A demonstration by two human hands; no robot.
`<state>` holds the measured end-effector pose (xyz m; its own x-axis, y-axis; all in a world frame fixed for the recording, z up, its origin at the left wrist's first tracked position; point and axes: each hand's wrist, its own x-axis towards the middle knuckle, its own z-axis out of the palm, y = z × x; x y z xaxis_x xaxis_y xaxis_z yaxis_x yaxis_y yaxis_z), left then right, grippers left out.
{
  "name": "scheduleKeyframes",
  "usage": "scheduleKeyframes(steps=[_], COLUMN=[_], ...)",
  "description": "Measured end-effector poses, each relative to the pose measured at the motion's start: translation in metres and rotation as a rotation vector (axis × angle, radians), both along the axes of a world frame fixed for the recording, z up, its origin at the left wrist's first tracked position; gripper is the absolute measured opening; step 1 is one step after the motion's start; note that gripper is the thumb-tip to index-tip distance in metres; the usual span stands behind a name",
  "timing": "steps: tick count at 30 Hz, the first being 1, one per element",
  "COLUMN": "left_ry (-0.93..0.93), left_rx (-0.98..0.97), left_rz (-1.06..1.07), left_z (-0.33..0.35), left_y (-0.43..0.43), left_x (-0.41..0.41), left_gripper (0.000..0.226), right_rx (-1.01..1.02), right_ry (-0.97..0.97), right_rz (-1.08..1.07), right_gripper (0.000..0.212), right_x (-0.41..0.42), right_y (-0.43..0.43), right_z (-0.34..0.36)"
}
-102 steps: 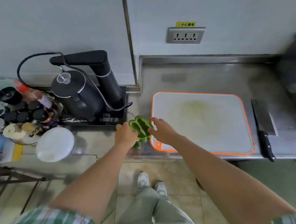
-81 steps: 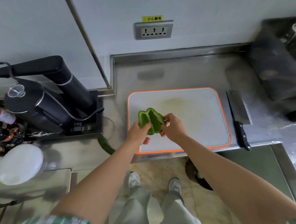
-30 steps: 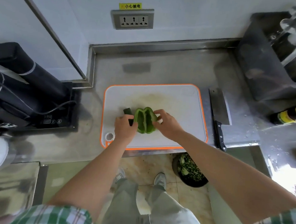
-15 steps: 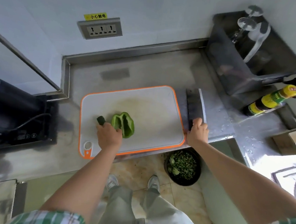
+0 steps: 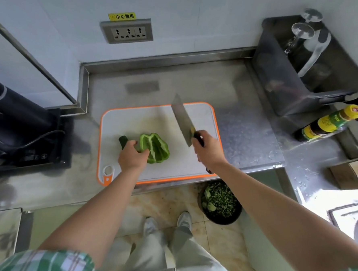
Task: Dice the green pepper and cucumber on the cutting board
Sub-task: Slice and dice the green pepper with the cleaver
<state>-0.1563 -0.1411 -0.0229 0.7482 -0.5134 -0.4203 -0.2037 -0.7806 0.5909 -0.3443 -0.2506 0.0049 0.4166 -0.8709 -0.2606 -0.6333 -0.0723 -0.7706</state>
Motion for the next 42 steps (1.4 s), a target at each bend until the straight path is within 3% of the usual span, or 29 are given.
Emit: scheduleKeyframes(steps=[4, 8, 13, 19, 24, 32, 37, 42], left_ry=[0.078, 0.189, 0.304, 0.385, 0.341, 0.248, 0.214, 0.146], left_rx=[-0.057, -0.061, -0.119, -0.176, -0.275, -0.404, -0.462, -0.525], left_rz=[-0.015, -0.029, -0.066, -0.054, -0.019, 0.001, -0.017, -0.007], left_z=[0.001, 0.003, 0.003, 0.002, 0.000, -0.015, -0.026, -0.045], left_y=[0.005, 0.010, 0.013, 0.011, 0.007, 0.001, -0.005, -0.003], left_x=[0.003, 0.004, 0.010, 0.016, 0.017, 0.011, 0.005, 0.004], left_gripper=[0.030, 0.017, 0.031, 0.035, 0.032, 0.048, 0.024, 0.071], right_rx=[0.027, 0.084, 0.122, -0.014, -0.061, -0.134, -0.132, -0.197], right_ry=[0.105, 0.235, 0.406, 0.323, 0.284, 0.315, 0.372, 0.323], right_rz=[0.125, 0.114, 0.149, 0.109, 0.106, 0.253, 0.361, 0.343], right_gripper=[0.016, 0.017, 0.023, 0.006, 0.009, 0.016, 0.007, 0.008], right_x=[0.023, 0.036, 0.046, 0.057, 0.063, 0.076, 0.079, 0.077], right_y=[0.023, 0.040, 0.050, 0.056, 0.047, 0.035, 0.026, 0.032], right_z=[-0.006, -0.012, -0.016, -0.023, -0.024, -0.030, -0.020, -0.031])
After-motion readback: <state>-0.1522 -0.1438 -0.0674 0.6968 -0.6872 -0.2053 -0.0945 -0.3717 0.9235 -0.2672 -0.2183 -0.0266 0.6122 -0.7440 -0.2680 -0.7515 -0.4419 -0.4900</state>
